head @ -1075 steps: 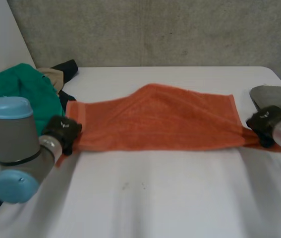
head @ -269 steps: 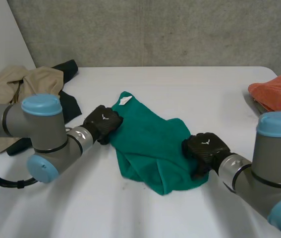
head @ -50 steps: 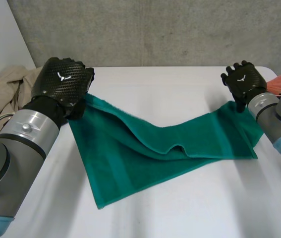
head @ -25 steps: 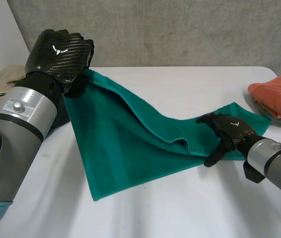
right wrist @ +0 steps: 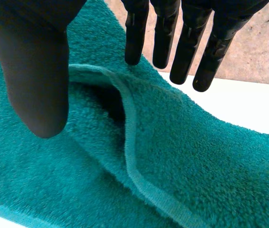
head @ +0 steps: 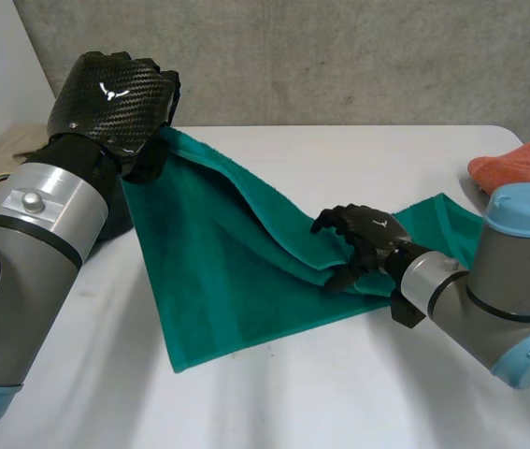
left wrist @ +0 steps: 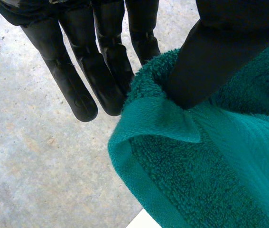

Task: Fold the laundry.

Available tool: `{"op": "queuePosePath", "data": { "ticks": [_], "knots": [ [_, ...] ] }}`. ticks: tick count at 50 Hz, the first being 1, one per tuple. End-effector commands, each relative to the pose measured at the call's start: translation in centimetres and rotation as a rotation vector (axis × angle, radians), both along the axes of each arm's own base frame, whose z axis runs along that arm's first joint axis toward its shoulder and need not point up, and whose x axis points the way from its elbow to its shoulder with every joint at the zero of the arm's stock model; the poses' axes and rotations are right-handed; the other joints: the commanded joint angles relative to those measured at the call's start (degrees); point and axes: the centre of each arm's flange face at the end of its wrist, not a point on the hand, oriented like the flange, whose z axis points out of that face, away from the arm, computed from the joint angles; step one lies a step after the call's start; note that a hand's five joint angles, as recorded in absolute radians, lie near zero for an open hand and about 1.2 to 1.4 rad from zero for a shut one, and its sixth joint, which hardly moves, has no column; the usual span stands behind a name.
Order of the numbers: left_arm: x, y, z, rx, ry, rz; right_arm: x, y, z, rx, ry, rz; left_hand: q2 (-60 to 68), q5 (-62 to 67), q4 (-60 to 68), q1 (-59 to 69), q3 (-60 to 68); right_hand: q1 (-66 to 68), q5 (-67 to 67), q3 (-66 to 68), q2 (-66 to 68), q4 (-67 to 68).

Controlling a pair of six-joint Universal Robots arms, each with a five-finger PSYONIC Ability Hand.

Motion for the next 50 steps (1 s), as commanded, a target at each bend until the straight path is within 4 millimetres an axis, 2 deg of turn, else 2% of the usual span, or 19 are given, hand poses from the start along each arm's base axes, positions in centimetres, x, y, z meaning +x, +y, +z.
{"op": "queuePosePath", "data": {
  "ticks": [1, 19, 28, 32, 35, 39, 40, 43, 44, 47, 48, 50],
  "knots": [
    [0.1, 0.1, 0.3, -0.008, 0.005, 0.000, 0.2, -1.8, -0.7, -0.006, 0.004, -0.038, 11.6, 14.1, 11.3, 15.0, 11.8, 12.7, 9.8, 8.6, 9.1, 8.6],
    [0.9, 0.4, 1.7, -0.047, 0.027, 0.016, -0.4, -3.5, -1.9, -0.018, 0.054, -0.056, 11.6, 14.1, 11.3, 15.0, 11.8, 21.0, 18.0, 16.9, 17.4, 16.9],
    [1.3, 0.1, 2.0, -0.056, 0.032, 0.031, -2.7, -5.2, -2.6, -0.036, 0.132, -0.145, 11.6, 14.1, 11.3, 15.0, 11.8, 26.2, 23.2, 22.1, 22.6, 22.1],
    [1.3, 0.2, 2.0, -0.056, 0.032, 0.031, -2.8, -5.3, -2.5, -0.045, 0.138, -0.145, 11.6, 14.1, 11.3, 15.0, 11.8, 36.6, 33.6, 32.5, 33.0, 32.5],
    [1.4, 0.1, 2.0, -0.055, 0.032, 0.033, -2.8, -5.3, -1.8, -0.060, 0.134, -0.145, 11.6, 14.1, 11.3, 15.0, 11.8, 56.3, 53.4, 52.3, 52.8, 52.3],
    [1.4, 0.1, 1.7, -0.047, 0.027, 0.034, -3.3, -5.7, 0.4, -0.108, 0.120, -0.165, 11.6, 14.1, 11.3, 15.0, 11.8, 56.4, 53.4, 52.3, 52.8, 52.3],
    [1.4, 0.1, 1.5, -0.041, 0.024, 0.036, -4.0, -6.0, 1.9, -0.140, 0.111, -0.177, 11.6, 14.1, 11.3, 15.0, 11.8, 56.4, 53.4, 52.3, 52.8, 52.3],
    [1.6, 0.1, 1.0, -0.024, 0.014, 0.040, -5.1, -6.3, 4.5, -0.208, 0.124, -0.192, 11.6, 14.1, 11.3, 15.0, 11.8, 56.4, 53.4, 52.3, 52.8, 52.3],
    [1.7, 0.0, 0.5, -0.011, 0.004, 0.045, -5.7, -6.0, 6.3, -0.255, 0.164, -0.183, 11.6, 14.1, 11.3, 15.0, 11.8, 56.4, 53.4, 52.3, 52.8, 52.3],
    [2.4, -0.5, -0.8, 0.023, -0.018, 0.071, -6.3, -4.8, 9.0, -0.329, 0.267, -0.131, 11.6, 14.1, 11.3, 15.0, 11.8, 56.4, 53.4, 52.3, 52.8, 52.3],
    [2.5, -0.7, -1.3, 0.037, -0.025, 0.077, -6.7, -3.8, 10.3, -0.376, 0.362, -0.090, 11.6, 14.1, 11.3, 15.0, 11.8, 56.4, 53.4, 52.3, 52.8, 52.3],
    [2.8, -0.9, -2.0, 0.058, -0.038, 0.088, -7.1, -2.9, 11.1, -0.418, 0.471, -0.050, 11.6, 14.1, 11.3, 15.0, 11.8, 56.4, 53.4, 52.3, 52.8, 52.3]
  ]
}}
